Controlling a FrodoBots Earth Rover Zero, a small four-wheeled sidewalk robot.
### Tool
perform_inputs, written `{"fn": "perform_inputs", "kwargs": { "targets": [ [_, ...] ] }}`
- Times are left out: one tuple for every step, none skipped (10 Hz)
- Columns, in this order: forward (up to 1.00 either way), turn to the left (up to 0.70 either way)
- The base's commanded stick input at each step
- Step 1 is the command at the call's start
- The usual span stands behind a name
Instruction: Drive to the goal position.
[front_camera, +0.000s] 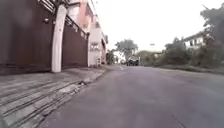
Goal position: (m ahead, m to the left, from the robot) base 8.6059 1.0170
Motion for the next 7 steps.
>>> {"fn": "perform_inputs", "kwargs": {
  "targets": [
    [1.0,-0.4],
    [1.0,-0.4],
    [1.0,-0.4],
    [1.0,-0.4],
    [1.0,-0.26],
    [1.0,-0.09],
    [1.0,0.0]
  ]
}}
